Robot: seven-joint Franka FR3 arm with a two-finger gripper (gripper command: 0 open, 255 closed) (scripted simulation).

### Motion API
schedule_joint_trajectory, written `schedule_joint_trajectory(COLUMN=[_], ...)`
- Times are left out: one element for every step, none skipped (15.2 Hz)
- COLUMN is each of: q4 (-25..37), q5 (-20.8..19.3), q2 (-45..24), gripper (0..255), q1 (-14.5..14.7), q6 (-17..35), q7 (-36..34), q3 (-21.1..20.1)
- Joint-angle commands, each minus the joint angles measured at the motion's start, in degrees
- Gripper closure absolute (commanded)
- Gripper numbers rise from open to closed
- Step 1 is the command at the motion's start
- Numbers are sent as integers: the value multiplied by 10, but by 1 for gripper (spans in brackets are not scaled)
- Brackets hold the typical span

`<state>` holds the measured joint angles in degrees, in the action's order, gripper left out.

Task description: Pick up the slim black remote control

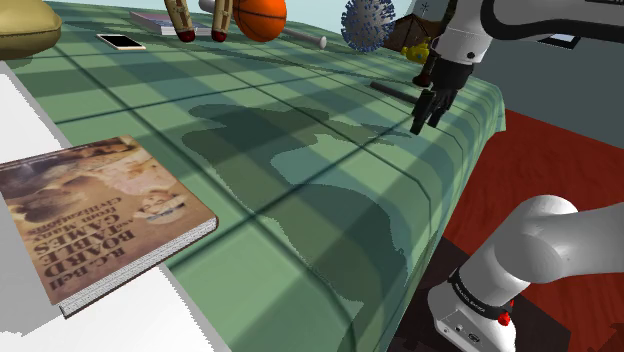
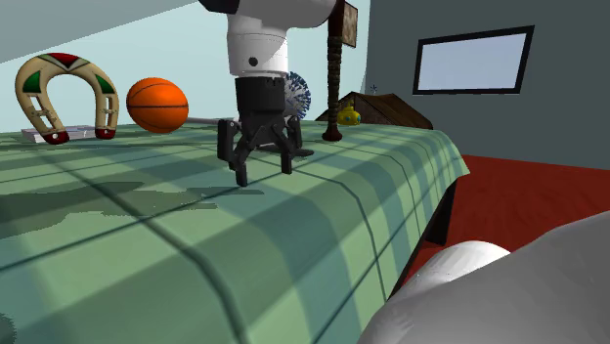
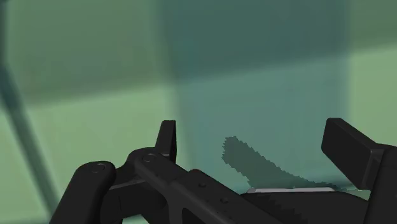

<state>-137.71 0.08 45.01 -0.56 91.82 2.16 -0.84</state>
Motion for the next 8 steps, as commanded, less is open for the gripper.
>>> schedule_joint_trajectory(q4=[0,11,23,36,49,63,78,93], q5=[0,-7,-14,-21,-26,-32,-37,-41], q2=[0,-17,-35,-53,-71,-89,-108,-126], gripper=[0,0,0,0,0,0,0,0], q1=[0,-3,-6,-9,-12,-14,-16,-18], q6=[0,7,13,20,26,31,36,41], q7=[0,10,20,30,40,50,60,69], q3=[0,8,16,23,30,38,45,51])
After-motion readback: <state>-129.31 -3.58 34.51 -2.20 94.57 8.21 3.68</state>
